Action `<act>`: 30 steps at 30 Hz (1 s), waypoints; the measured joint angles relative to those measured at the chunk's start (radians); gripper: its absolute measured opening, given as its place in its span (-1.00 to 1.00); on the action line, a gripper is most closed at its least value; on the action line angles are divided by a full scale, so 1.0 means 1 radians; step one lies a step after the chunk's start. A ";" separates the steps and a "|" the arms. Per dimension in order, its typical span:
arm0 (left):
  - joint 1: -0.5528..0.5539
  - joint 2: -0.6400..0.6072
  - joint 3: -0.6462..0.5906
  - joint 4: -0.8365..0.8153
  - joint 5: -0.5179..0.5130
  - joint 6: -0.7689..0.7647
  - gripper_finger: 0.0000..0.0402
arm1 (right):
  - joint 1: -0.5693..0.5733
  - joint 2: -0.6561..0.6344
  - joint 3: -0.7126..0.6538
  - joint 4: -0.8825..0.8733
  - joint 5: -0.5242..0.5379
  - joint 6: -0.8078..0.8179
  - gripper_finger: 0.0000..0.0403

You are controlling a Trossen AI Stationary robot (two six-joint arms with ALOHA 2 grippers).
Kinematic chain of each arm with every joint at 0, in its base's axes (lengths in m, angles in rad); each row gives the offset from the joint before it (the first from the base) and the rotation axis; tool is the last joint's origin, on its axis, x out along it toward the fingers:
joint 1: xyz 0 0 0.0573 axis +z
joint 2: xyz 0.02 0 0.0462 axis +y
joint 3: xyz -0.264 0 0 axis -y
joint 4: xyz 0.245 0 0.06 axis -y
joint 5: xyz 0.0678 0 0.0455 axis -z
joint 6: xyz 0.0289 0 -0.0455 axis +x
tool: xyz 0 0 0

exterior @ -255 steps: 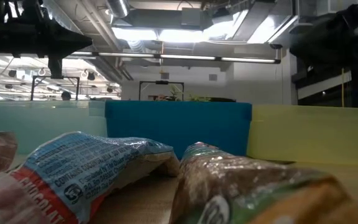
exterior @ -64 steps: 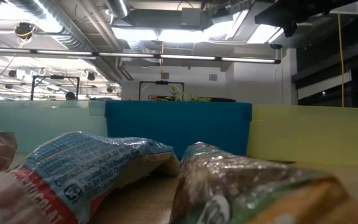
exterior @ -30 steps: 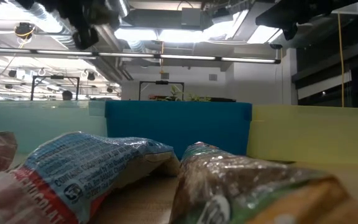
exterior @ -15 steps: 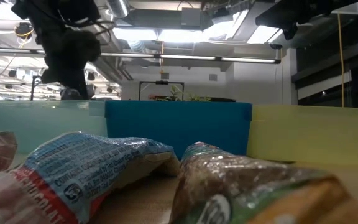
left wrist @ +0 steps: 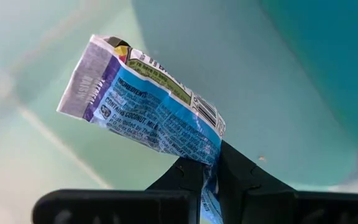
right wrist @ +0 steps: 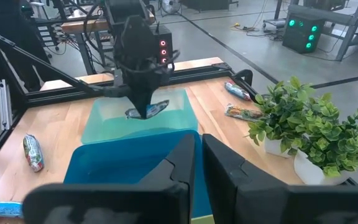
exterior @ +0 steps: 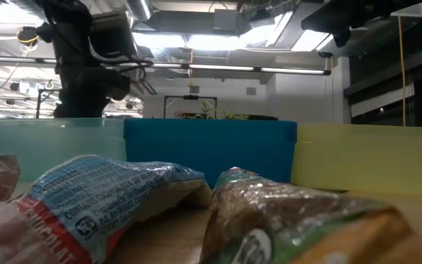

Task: Pick and place Granola Bars by type
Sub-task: Put the blue granola bar into the green bin

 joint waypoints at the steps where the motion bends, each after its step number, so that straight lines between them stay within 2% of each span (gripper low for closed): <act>1: 0.000 0.014 0.000 0.008 0.008 0.004 -0.91 | 0.000 0.000 0.000 0.000 0.000 0.000 -0.83; 17: 0.000 0.131 0.000 0.076 0.039 0.009 -0.91 | 0.000 0.000 0.000 -0.001 0.001 0.000 -0.83; 30: 0.000 0.134 0.001 0.075 0.035 0.012 -0.66 | 0.000 0.000 0.000 -0.001 0.000 0.001 -0.83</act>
